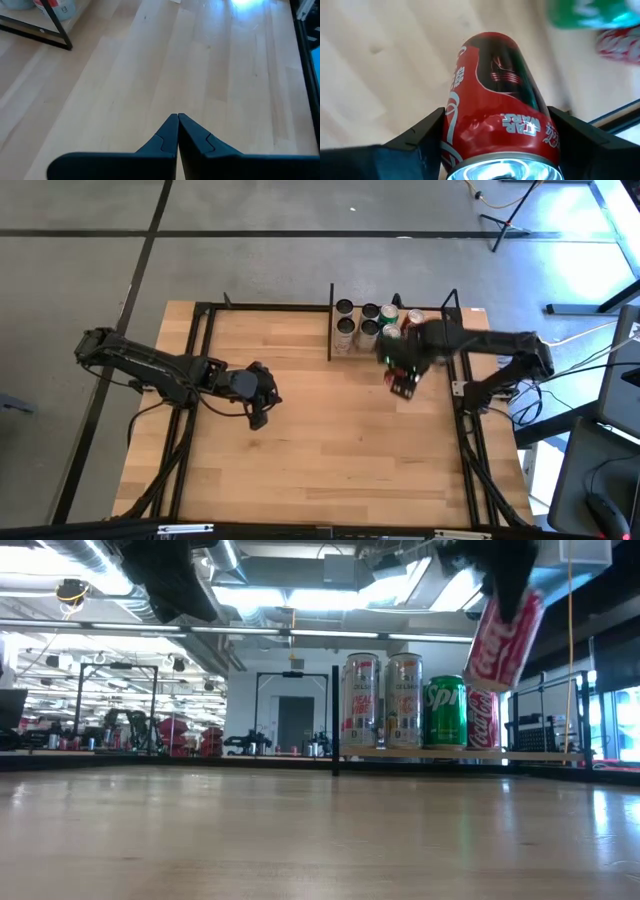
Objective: Place canned beverage on shelf
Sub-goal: Put the red-white soda can on the shelf aligned with the other red-white soda can
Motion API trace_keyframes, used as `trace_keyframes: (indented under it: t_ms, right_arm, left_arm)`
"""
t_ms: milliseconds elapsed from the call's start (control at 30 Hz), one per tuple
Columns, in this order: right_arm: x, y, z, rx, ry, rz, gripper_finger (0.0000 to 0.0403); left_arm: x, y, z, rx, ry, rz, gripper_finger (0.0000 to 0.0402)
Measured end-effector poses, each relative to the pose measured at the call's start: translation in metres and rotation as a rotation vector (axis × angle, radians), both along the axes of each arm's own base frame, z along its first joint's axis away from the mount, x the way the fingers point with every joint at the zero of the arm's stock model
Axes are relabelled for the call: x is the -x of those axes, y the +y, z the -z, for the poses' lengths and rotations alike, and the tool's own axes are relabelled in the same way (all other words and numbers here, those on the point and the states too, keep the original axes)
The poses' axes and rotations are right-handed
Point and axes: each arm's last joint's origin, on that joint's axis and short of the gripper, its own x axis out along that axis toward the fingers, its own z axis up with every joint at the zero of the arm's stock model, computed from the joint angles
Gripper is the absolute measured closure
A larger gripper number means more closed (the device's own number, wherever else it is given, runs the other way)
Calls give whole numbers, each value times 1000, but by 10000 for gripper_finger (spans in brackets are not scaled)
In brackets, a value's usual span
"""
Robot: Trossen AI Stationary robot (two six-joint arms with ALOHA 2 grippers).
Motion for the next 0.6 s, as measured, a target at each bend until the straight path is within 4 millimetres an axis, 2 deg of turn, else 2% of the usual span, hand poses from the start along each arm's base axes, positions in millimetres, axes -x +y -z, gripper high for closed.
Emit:
trace_keyframes:
  t_ms: [300, 500, 600]
  right_arm:
    - [15, -74, 0, 11, 28, -20, 130]
    - [27, -101, 1, 20, 46, -20, 130]
    - [30, -106, 12, 6, 92, -27, 130]
  left_arm:
    - [8, 9, -12, 82, -16, 37, 398]
    - [14, 20, -15, 81, -7, -13, 398]
    - [16, 25, -14, 76, 6, -33, 398]
